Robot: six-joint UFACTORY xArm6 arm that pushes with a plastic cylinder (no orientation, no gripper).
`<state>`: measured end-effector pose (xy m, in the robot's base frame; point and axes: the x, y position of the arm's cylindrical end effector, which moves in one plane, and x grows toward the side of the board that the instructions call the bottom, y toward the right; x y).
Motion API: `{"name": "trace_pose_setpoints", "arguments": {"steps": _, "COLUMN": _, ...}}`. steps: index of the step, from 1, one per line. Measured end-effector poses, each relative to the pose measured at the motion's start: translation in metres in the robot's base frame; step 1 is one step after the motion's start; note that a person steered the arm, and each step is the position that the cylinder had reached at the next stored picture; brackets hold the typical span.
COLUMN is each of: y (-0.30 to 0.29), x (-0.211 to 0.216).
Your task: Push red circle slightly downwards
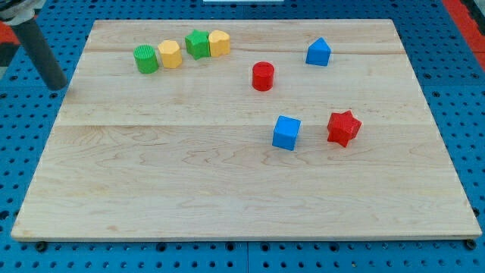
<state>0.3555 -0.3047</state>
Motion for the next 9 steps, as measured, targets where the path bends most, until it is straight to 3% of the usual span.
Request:
{"name": "trace_pose_setpoints", "arguments": {"steps": 2, "y": 0.011, "x": -0.021}}
{"name": "trace_pose_setpoints", "arguments": {"steps": 3, "y": 0.019, "x": 0.001}}
{"name": "trace_pose_setpoints", "arguments": {"steps": 4, "y": 0.077, "x": 0.051}}
{"name": "trace_pose_setpoints", "arguments": {"steps": 5, "y": 0.187, "x": 0.032}}
{"name": "trace_pose_setpoints", "arguments": {"steps": 6, "y": 0.258, "x": -0.021}}
{"name": "trace_pose_setpoints", "arguments": {"steps": 7, "y": 0.316, "x": -0.046}}
{"name": "trace_pose_setpoints", "arguments": {"steps": 8, "y": 0.374, "x": -0.044}}
{"name": "trace_pose_setpoints", "arguments": {"steps": 9, "y": 0.345, "x": -0.012}}
